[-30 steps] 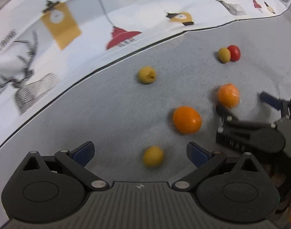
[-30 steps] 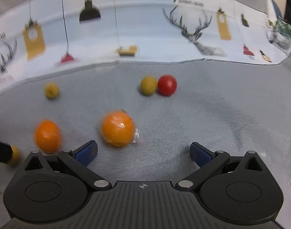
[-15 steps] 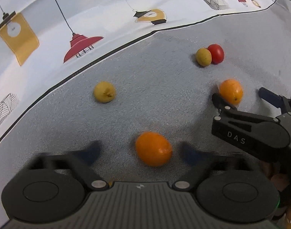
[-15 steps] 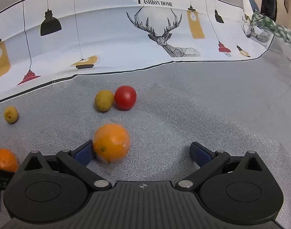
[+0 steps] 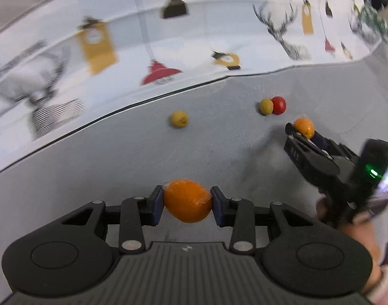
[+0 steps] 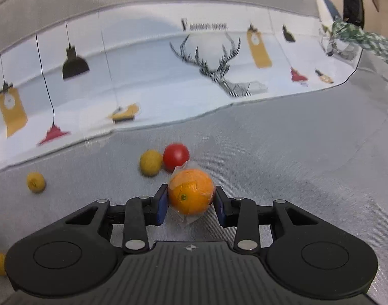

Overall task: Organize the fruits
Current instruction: 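Carry both mandarins to the blue plate and open both tools to release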

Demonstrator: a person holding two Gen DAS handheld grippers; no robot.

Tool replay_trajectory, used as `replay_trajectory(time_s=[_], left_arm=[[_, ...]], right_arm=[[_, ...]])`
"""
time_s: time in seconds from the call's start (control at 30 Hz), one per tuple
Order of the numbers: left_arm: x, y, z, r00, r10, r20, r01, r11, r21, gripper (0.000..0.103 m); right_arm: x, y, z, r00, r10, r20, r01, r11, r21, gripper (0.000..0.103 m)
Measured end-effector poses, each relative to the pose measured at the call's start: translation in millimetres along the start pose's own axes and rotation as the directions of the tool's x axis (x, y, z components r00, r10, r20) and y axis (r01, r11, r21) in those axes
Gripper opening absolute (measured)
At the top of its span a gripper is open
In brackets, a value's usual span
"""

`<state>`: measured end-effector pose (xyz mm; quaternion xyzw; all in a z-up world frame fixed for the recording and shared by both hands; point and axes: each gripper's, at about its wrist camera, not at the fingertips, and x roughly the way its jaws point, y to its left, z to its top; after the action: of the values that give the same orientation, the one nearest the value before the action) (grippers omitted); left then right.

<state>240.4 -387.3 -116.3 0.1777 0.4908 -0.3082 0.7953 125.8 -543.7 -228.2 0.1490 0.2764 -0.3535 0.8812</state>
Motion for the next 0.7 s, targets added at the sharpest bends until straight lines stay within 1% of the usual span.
replay_trajectory(time_s=[0.1,0.17,0.2,0.23,0.3,0.33,0.4,0.43,0.47,0.57,0.67,0.7], left_arm=[[-54.0,18.9,-31.6,1.000,0.029,0.005,-0.029,0.997,-0.069,0.043],[-89.5,31.4,-56.6,0.998,0.064,0.010,-0.063,0.993,-0.103,0.043],[-106.2,36.1,-70.5,0.996,0.093,0.009,-0.091,0.989,-0.117,0.043],[-121.9,41.4,-83.1,0.993,0.121,0.006,-0.119,0.984,-0.131,0.043],[-153.8,53.2,-110.7,0.986,0.166,0.008,-0.163,0.972,-0.172,0.043],[-170.1,58.0,-125.5,0.982,0.189,0.004,-0.184,0.964,-0.193,0.043],[-198.0,65.2,-150.4,0.974,0.228,0.010,-0.220,0.951,-0.217,0.043],[-212.9,67.4,-164.8,0.969,0.248,0.017,-0.238,0.944,-0.229,0.043],[-226.1,71.1,-177.0,0.965,0.263,0.020,-0.251,0.938,-0.239,0.043],[-259.6,77.4,-213.9,0.953,0.302,0.028,-0.284,0.920,-0.270,0.043],[-284.8,84.1,-247.1,0.948,0.316,0.025,-0.295,0.908,-0.298,0.043],[-291.8,86.0,-257.4,0.947,0.321,0.026,-0.298,0.903,-0.308,0.043]], right_arm=[[-36.5,0.9,2.2,0.999,0.022,0.029,-0.022,1.000,-0.006,0.039],[-75.1,4.8,4.6,0.998,0.057,0.031,-0.057,0.998,-0.006,0.039],[-93.3,6.7,5.3,0.996,0.088,0.028,-0.088,0.996,-0.007,0.039],[-119.8,9.1,4.7,0.988,0.150,0.024,-0.150,0.989,-0.013,0.039],[-166.4,14.0,-1.1,0.968,0.250,0.005,-0.250,0.968,-0.024,0.039],[-190.1,16.1,-5.8,0.953,0.303,-0.018,-0.304,0.952,-0.032,0.039],[-234.7,20.2,-16.2,0.910,0.407,-0.081,-0.411,0.911,-0.040,0.039],[-254.2,22.8,-21.6,0.887,0.447,-0.116,-0.453,0.891,-0.038,0.039],[-275.9,26.5,-28.1,0.859,0.487,-0.156,-0.499,0.865,-0.046,0.039],[-327.1,37.2,-39.5,0.815,0.540,-0.208,-0.564,0.822,-0.080,0.039],[-370.3,46.2,-42.9,0.774,0.587,-0.239,-0.621,0.778,-0.100,0.039],[-381.9,52.0,-43.5,0.764,0.597,-0.246,-0.634,0.764,-0.116,0.039]])
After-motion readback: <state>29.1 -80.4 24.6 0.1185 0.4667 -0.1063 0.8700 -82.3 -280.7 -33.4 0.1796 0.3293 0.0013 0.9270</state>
